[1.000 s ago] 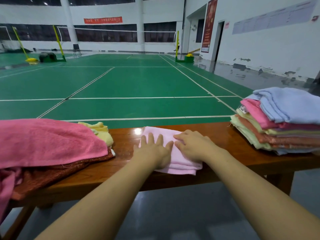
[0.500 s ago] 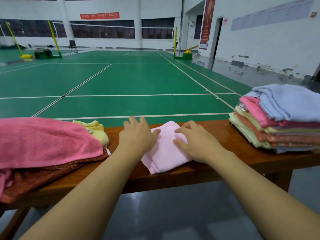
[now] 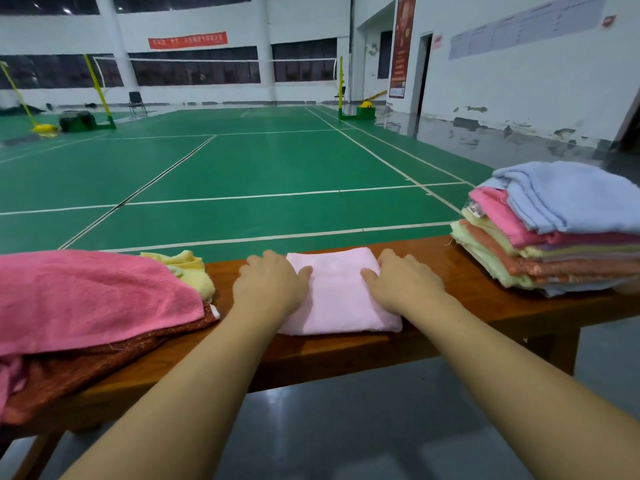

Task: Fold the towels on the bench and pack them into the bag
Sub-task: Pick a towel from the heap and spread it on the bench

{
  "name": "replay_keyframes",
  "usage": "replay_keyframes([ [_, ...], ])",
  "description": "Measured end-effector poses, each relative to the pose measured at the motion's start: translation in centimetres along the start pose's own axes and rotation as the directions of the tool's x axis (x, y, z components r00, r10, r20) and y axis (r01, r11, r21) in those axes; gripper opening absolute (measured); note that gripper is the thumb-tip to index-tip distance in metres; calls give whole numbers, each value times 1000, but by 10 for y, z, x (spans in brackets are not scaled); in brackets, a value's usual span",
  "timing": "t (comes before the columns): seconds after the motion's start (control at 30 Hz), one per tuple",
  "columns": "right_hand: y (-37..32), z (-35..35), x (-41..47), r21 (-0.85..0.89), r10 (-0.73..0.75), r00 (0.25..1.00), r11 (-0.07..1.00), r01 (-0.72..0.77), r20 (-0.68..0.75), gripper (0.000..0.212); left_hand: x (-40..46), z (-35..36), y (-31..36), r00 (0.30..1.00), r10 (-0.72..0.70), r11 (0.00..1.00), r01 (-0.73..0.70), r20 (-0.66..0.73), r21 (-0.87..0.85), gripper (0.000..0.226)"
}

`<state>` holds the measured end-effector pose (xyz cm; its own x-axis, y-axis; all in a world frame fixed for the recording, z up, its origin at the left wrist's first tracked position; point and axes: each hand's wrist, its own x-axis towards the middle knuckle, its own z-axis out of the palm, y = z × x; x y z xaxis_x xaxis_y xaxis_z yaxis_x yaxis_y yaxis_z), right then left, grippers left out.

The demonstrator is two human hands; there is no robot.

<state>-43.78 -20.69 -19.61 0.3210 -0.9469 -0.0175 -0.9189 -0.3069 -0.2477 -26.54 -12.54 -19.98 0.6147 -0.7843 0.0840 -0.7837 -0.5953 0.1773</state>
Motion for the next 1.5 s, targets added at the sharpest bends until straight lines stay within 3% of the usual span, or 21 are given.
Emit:
replay_keyframes([
  [0.1,-2,4,0,82,-21,999,996,19,29,47,3,4,1,998,7,999,-9,65,35,59],
  [0.2,-8,7,-2,189,-64,998,980,61,10,26,6,10,12,990,54,996,-43,134,-81,40],
  [0.27,-8,9,-1,212,-62,998,975,66,-24,16,5,12,19,989,76,983,-53,129,-176,42],
  [0.4,1,10,8,278,-47,999,959,48,-10,26,5,9,22,992,80,911,-31,101,-412,40],
  [0.53,11,5,12,327,-35,999,944,43,-31,25,6,12,24,996,60,757,1,70,-654,53],
  [0.67,18,1,13,297,5,997,955,19,-78,19,6,14,34,994,101,758,-111,-52,-643,44],
  [0.8,31,-7,12,302,-24,985,950,75,-169,24,5,12,50,988,127,757,-154,-88,-635,8],
  [0.93,51,-36,20,424,-12,946,892,156,-323,26,-2,-7,78,974,129,534,-225,-185,-815,19],
  [1.07,87,-94,32,422,5,895,883,204,-445,34,-6,-40,132,965,168,331,-249,-203,-910,37],
  [1.27,174,-186,47,313,108,847,947,71,-520,49,-1,-63,249,924,336,214,-261,-180,-941,52],
  [1.37,220,-199,59,240,183,851,968,-70,-492,56,2,-55,303,901,419,249,-231,-110,-941,54],
  [1.43,244,-185,65,135,218,883,975,-177,-415,64,-2,-43,326,887,461,426,-258,-37,-867,51],
  [1.5,261,-164,70,18,231,887,970,-244,-400,68,-6,-34,340,899,436,672,-362,-50,-646,50],
])
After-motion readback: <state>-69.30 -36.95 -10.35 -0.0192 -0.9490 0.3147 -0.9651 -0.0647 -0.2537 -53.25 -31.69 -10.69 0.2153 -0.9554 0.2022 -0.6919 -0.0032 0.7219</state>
